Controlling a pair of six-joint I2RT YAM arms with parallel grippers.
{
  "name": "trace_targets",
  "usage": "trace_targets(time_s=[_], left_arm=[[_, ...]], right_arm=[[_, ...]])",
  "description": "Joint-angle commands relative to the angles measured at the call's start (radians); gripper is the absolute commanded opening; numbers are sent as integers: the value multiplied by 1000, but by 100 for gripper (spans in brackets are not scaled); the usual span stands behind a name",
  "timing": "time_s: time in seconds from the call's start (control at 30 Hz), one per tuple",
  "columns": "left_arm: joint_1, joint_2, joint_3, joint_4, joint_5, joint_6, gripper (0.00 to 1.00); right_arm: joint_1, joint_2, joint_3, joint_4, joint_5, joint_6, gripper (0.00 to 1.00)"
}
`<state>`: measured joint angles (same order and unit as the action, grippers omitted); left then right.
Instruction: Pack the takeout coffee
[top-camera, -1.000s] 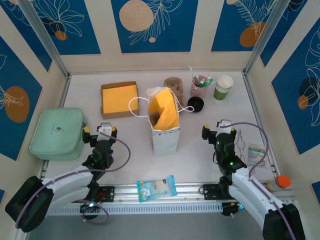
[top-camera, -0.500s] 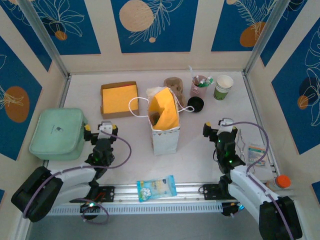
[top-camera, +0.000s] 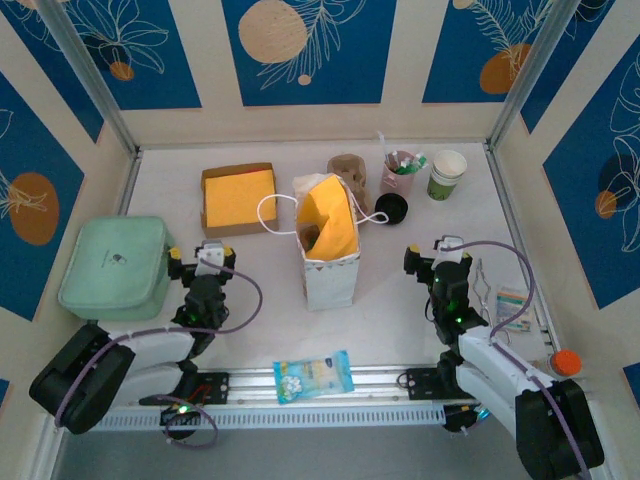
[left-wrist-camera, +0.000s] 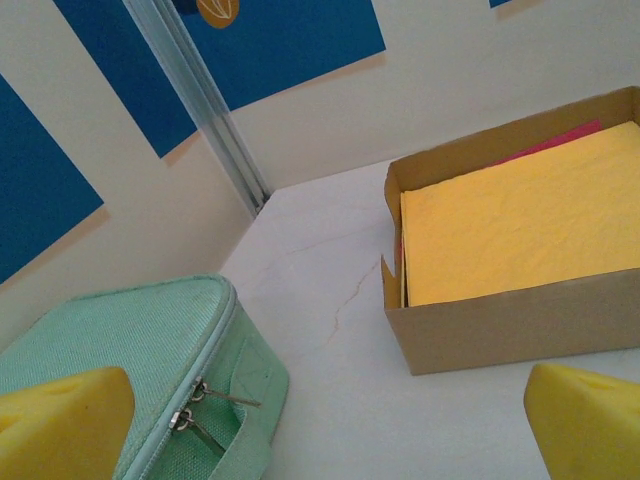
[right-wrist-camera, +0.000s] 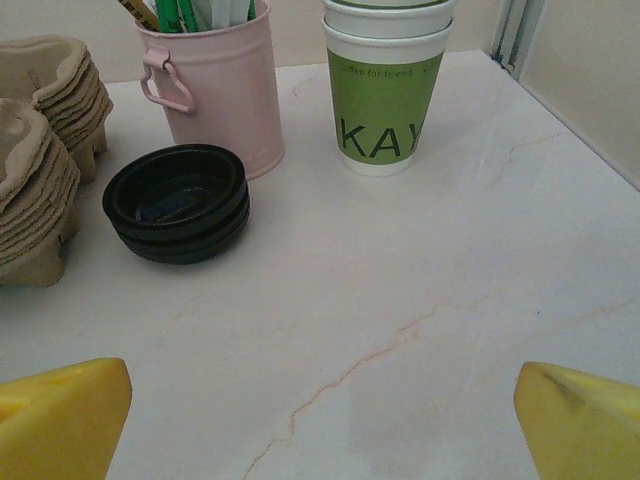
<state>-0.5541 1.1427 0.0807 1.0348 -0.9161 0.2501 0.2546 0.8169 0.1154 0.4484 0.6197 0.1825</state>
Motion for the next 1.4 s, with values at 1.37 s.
trace_targets(time_s=[1.37], left_arm=[[79, 219, -12, 370, 44, 32, 100]], right_arm=[[-101, 324, 96, 302, -67, 1, 99]])
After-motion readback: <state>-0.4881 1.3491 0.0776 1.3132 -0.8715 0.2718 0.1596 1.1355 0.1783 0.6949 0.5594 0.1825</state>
